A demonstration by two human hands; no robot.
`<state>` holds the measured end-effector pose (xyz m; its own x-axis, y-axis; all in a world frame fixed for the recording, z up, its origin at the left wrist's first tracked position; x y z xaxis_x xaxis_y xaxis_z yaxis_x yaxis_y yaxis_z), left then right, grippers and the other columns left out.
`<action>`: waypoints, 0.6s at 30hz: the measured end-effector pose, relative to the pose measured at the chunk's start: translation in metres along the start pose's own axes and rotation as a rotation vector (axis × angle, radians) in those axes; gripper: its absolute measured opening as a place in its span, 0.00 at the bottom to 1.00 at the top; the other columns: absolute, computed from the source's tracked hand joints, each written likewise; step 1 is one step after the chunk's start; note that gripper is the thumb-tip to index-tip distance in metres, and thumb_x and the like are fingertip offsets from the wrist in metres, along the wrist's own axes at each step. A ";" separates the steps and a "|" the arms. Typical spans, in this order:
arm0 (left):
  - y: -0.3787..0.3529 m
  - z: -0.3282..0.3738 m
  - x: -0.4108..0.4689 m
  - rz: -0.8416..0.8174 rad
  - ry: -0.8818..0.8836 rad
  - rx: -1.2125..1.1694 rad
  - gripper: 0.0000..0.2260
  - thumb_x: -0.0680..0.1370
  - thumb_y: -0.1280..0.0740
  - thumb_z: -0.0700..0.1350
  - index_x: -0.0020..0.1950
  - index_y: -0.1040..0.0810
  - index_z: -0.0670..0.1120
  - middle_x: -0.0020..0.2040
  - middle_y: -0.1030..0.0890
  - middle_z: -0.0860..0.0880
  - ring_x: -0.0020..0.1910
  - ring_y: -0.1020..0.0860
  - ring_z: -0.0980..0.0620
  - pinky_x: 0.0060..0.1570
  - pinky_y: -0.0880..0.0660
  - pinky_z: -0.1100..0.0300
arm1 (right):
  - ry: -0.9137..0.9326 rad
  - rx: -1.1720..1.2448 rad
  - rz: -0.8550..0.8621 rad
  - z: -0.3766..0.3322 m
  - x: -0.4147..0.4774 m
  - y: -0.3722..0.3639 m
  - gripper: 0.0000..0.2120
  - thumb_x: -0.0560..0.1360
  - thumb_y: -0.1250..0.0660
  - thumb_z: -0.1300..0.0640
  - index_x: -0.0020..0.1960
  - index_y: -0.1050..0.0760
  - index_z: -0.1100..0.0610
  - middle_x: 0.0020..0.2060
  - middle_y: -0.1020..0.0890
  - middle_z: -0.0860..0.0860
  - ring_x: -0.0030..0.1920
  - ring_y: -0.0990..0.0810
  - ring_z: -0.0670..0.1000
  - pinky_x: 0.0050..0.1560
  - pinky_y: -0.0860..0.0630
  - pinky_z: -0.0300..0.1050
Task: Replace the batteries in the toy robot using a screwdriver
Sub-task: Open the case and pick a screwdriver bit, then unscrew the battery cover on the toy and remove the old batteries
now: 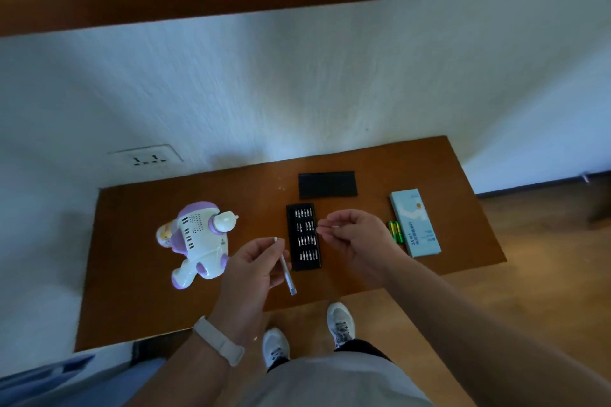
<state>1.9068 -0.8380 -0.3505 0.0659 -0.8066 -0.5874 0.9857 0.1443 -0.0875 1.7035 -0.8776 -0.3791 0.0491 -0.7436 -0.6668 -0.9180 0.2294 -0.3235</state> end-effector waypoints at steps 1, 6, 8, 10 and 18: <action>-0.005 0.003 0.001 -0.008 -0.004 -0.001 0.06 0.80 0.31 0.45 0.49 0.15 0.47 0.42 0.14 0.45 0.41 0.16 0.50 0.40 0.20 0.61 | 0.017 0.012 -0.022 -0.006 -0.008 -0.001 0.10 0.78 0.38 0.69 0.56 0.23 0.63 0.49 0.14 0.59 0.52 0.15 0.56 0.48 0.18 0.43; -0.033 0.018 0.001 -0.069 -0.050 0.045 0.09 0.81 0.32 0.46 0.44 0.14 0.55 0.42 0.14 0.49 0.41 0.15 0.53 0.40 0.20 0.62 | 0.099 -0.057 -0.050 -0.034 -0.042 -0.004 0.08 0.81 0.39 0.65 0.57 0.23 0.60 0.46 0.13 0.56 0.49 0.14 0.53 0.42 0.19 0.39; -0.042 0.023 0.001 -0.075 -0.058 0.065 0.09 0.80 0.32 0.47 0.44 0.14 0.56 0.43 0.14 0.48 0.42 0.15 0.52 0.41 0.20 0.61 | 0.127 -0.141 -0.032 -0.043 -0.053 -0.004 0.07 0.81 0.39 0.63 0.56 0.23 0.58 0.43 0.13 0.54 0.46 0.14 0.51 0.40 0.20 0.37; -0.050 0.028 0.000 -0.098 -0.069 0.082 0.08 0.80 0.32 0.47 0.45 0.14 0.55 0.44 0.14 0.47 0.44 0.15 0.50 0.42 0.19 0.60 | 0.176 -0.266 -0.023 -0.051 -0.061 0.000 0.06 0.81 0.38 0.60 0.55 0.23 0.56 0.40 0.14 0.52 0.42 0.14 0.49 0.38 0.21 0.36; -0.075 0.049 -0.014 -0.256 -0.319 0.431 0.12 0.81 0.33 0.49 0.49 0.17 0.68 0.45 0.15 0.56 0.44 0.17 0.56 0.45 0.20 0.60 | 0.304 -0.427 -0.135 -0.071 -0.079 0.011 0.03 0.79 0.34 0.60 0.52 0.23 0.58 0.41 0.14 0.53 0.44 0.14 0.51 0.42 0.20 0.38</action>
<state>1.8398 -0.8653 -0.2963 -0.2044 -0.9271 -0.3140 0.9462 -0.2694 0.1793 1.6621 -0.8608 -0.2826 0.1199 -0.9114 -0.3937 -0.9928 -0.1092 -0.0494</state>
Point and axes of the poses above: each hand's wrist, its own x-axis towards the middle knuckle, its own y-axis out of the back of the hand, z = x × y, the point moved 2 cm from there along x, towards the middle knuckle
